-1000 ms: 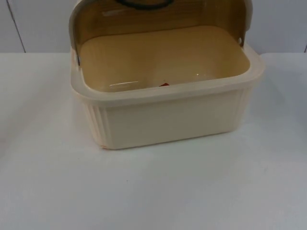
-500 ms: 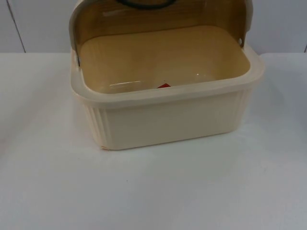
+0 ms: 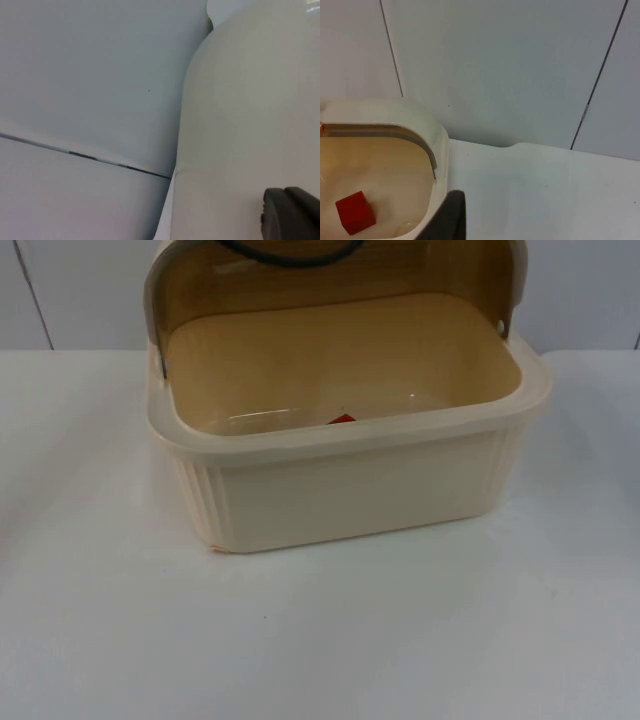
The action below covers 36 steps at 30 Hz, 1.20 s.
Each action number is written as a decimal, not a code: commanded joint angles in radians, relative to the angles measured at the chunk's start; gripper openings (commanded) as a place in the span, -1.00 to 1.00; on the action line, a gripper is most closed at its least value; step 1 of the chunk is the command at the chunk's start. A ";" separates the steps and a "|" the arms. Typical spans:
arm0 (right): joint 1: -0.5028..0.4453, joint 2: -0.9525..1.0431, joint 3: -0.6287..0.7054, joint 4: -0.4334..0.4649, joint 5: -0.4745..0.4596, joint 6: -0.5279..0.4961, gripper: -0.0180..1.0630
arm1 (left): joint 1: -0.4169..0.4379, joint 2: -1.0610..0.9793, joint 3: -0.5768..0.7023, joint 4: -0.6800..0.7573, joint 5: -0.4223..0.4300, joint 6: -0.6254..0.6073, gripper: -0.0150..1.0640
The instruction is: Open the box lid with the left hand, place the block into the box with the right hand, then close the box lid with the left hand.
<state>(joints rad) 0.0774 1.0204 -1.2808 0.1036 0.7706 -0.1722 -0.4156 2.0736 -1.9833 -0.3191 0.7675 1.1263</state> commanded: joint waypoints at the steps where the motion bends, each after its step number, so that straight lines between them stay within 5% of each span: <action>1: -0.004 -0.008 0.004 -0.005 -0.011 0.004 0.98 | -0.005 -0.002 0.005 -0.022 -0.012 -0.001 -0.98; 14: -0.004 -0.023 0.004 -0.005 -0.018 0.004 0.98 | -0.005 -0.002 0.006 -0.057 0.068 -0.002 -0.98; 36: -0.004 -0.027 0.004 0.010 -0.009 0.004 0.98 | -0.085 -0.120 0.300 -0.025 0.002 -0.014 -0.98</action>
<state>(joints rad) 0.0774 1.0012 -1.2808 0.1072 0.7652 -0.1684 -0.4877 1.9534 -1.7077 -0.3629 0.7491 1.1237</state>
